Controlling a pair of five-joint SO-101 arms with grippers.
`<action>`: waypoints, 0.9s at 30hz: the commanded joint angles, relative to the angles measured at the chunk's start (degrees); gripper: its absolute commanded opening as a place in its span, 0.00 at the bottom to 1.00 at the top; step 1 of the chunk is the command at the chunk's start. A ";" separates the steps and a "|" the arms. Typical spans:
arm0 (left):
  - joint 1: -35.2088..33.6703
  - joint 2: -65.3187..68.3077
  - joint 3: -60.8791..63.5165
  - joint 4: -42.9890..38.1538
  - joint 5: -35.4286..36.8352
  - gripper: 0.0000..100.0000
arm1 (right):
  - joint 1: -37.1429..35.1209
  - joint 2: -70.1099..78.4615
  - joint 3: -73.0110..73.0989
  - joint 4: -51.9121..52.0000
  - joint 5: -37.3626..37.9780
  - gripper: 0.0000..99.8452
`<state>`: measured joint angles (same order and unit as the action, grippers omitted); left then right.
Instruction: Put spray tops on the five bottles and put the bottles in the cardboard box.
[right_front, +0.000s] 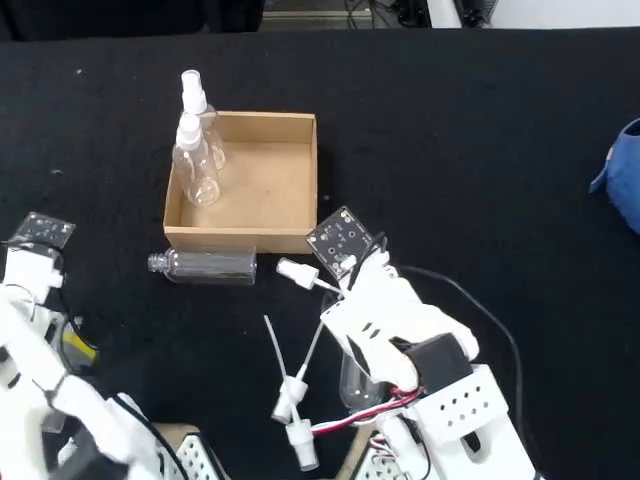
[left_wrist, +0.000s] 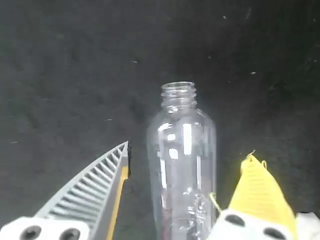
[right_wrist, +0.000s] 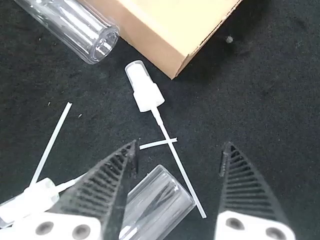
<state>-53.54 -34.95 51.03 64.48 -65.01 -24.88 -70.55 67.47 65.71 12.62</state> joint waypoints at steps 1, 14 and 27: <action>0.57 9.41 -6.46 -1.41 1.32 0.21 | 1.14 -1.45 -0.40 -1.85 -0.26 0.24; 0.75 19.08 -11.03 -1.49 -0.79 0.20 | 1.23 -1.45 -0.40 -1.85 -0.18 0.24; 0.31 18.37 -6.11 -1.23 -4.75 0.03 | 1.23 -1.45 -0.40 -1.85 -0.18 0.24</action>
<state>-53.45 -15.96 45.41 63.08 -67.21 -24.88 -70.55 67.47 65.71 12.62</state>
